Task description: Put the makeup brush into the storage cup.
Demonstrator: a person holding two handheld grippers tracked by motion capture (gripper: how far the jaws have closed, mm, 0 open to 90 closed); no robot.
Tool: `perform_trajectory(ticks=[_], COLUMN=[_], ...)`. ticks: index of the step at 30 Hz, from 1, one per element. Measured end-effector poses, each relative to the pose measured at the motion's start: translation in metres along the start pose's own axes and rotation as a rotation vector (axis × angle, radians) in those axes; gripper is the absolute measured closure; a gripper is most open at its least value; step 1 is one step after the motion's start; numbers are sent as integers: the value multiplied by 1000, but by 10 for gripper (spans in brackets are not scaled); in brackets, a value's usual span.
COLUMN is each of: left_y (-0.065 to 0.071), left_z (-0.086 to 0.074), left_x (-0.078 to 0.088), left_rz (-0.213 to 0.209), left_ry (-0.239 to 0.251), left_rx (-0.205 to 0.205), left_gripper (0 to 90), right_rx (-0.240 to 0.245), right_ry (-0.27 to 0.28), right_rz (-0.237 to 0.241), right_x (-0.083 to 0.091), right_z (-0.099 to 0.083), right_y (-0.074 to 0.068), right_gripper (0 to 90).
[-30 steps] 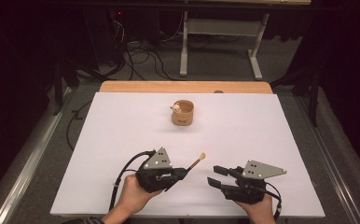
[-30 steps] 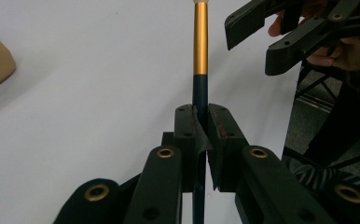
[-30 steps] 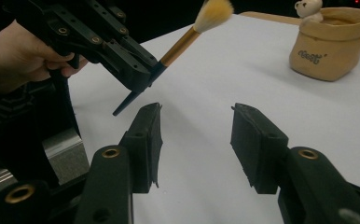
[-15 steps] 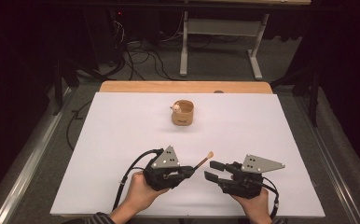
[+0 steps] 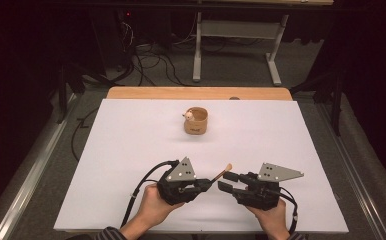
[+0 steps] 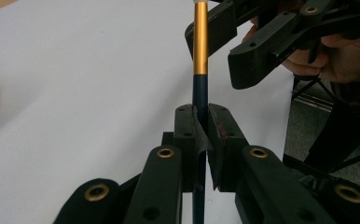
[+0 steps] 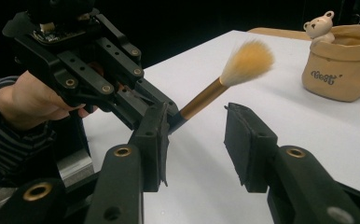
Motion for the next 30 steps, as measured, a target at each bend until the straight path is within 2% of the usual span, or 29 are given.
perform_trajectory(ticks=[20,30], left_y=[2,2], left_z=[0,-1], left_x=[0,0], left_rz=[-7,-2], left_ry=[8,16], left_rx=[-10,-13], left_gripper=[831,831], right_rx=[-47,-64], right_ry=[5,10], right_rz=[56,65], right_x=[-16,-18], right_z=[6,7], right_y=[0,1], right_gripper=[655,678])
Point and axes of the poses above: each handheld gripper's, and its own axes: x roughly backward along the jaws, z roughly out of its top, y roughly to its right, the point moved 1 cm from there along -x, roughly forward along the jaws, and after that the axes turned 5 degrees about -z, right-handed, at the moved point
